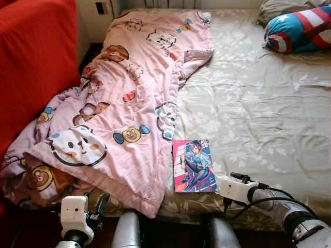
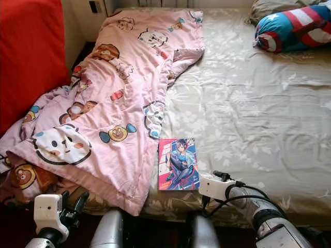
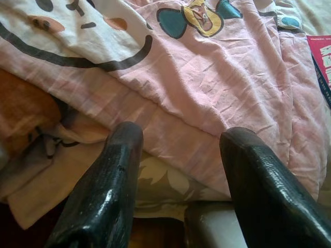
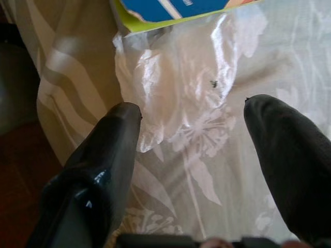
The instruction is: Clean up the room
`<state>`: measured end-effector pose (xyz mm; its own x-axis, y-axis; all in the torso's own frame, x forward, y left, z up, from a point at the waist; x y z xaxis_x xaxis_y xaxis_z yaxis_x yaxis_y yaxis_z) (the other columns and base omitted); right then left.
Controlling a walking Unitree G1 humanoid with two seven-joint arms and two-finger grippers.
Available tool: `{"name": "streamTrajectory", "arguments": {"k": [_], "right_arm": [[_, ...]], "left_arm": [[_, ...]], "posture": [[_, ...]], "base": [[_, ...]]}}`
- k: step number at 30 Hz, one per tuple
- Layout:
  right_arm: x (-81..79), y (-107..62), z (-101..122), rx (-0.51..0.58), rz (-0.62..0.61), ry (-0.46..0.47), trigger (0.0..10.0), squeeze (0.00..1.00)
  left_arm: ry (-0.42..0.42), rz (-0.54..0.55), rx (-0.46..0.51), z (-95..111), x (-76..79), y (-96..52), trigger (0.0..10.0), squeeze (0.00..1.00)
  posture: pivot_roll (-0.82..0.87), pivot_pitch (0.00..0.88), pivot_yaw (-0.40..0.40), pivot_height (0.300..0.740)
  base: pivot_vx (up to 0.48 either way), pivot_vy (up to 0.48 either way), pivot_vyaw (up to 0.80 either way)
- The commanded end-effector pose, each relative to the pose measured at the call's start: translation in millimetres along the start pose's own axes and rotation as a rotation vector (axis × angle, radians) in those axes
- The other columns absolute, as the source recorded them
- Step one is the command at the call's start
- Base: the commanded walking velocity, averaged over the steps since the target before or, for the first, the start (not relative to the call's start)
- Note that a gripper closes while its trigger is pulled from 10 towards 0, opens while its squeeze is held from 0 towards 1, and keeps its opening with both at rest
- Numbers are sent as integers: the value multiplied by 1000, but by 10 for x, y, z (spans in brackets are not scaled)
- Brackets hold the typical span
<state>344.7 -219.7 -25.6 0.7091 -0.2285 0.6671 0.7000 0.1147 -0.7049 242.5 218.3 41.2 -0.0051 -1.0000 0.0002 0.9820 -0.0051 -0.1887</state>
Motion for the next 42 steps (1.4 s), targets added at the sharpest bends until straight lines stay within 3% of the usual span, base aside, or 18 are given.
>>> {"name": "streamTrajectory", "arguments": {"k": [1, 15, 16, 18, 19, 42], "right_arm": [[-11, -2, -34, -16, 5, 8, 10000, 0], [66, 29, 54, -17, -23, 6, 10000, 0], [69, 31, 61, -16, -24, 7, 7333, 0], [76, 33, 66, -16, -27, 10, 7333, 0], [82, 33, 66, -18, -30, 11, 0, 0], [-91, 50, 32, -39, -10, -1, 0, 0]], "left_arm": [[5, 1, -31, -51, -35, -58, 10000, 0], [15, 13, -61, -29, -90, -197, 10000, 0], [15, 13, -62, -29, -86, -197, 10000, 0], [15, 13, -65, -27, -80, -196, 10000, 0], [15, 13, -66, -24, -80, -195, 10000, 0], [11, 19, -80, -28, -80, -200, 10000, 0]], "posture": [[168, 264, 30, 617], [195, 307, 45, 617], [195, 307, 45, 617], [197, 310, 46, 617], [197, 311, 47, 617], [197, 306, 50, 617]], "base": [[0, 0, 0], [0, 0, 0], [0, 0, 0], [0, 0, 0], [0, 0, 0], [0, 0, 0]]}}
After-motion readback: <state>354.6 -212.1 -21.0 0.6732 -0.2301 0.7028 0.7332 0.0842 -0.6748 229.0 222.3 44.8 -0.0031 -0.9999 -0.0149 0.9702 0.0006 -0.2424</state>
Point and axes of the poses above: a point about 5 cm out from each wrist's last joint towards the gripper, its own y axis pointing out of the wrist towards the gripper, its own z axis along the axis of the wrist's last joint, x = y × z, the point moved 6 cm from there along y, pointing out of the wrist towards the gripper, and after that the axes turned 1 degree about -y, right-handed, at the moved point
